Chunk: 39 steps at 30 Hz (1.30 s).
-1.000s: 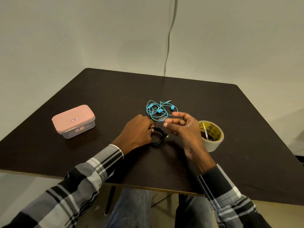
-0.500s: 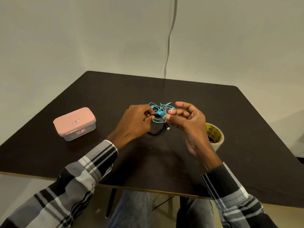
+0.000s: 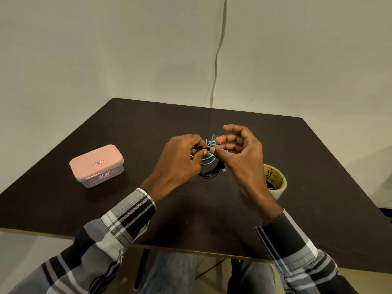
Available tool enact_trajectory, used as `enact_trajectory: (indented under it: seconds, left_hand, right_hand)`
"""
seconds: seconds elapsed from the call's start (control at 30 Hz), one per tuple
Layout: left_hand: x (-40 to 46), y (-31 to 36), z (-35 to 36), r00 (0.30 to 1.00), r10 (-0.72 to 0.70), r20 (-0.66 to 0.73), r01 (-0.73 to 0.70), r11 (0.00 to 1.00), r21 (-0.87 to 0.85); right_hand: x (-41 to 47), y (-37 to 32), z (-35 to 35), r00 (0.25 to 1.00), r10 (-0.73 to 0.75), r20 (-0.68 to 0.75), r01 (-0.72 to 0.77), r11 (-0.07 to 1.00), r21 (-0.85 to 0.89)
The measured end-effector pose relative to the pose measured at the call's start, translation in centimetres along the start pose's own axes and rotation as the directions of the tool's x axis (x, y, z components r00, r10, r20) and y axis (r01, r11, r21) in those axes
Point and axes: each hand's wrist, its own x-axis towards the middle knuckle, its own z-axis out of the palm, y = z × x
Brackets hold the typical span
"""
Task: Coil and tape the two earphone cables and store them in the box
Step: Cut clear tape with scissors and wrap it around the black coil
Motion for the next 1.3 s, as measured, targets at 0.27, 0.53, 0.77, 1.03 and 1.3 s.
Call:
enact_trajectory:
  seconds: [0.27, 0.53, 0.77, 1.03, 1.3]
  left_hand:
    - [-0.5, 0.2, 0.2, 0.999, -0.024, 0.025, 0.027, 0.994, -0.109]
    - [-0.8, 0.4, 0.2, 0.994, -0.109, 0.007, 0.107, 0.962, -0.252]
    - [-0.7, 0.7, 0.4, 0.981, -0.187, 0.045, 0.190, 0.907, -0.377]
    - [-0.6, 1.1, 0.2, 0.960, -0.269, 0.072, 0.270, 0.837, -0.475]
    - [-0.4, 1.5, 0.3, 0.914, -0.395, 0.091, 0.370, 0.720, -0.587]
  right_hand:
    - [0.1, 0.2, -0.4, 0.997, -0.082, 0.012, 0.082, 0.962, -0.260]
    - [0.0, 0.1, -0.9, 1.000, -0.017, 0.016, 0.022, 0.917, -0.399]
    - [-0.1, 0.3, -0.7, 0.993, 0.068, 0.096, -0.053, 0.987, -0.150]
    - [-0.5, 0.7, -0.4, 0.995, -0.061, 0.083, 0.080, 0.963, -0.258]
    - [-1.0, 1.4, -0.4, 0.950, -0.292, 0.110, 0.310, 0.844, -0.437]
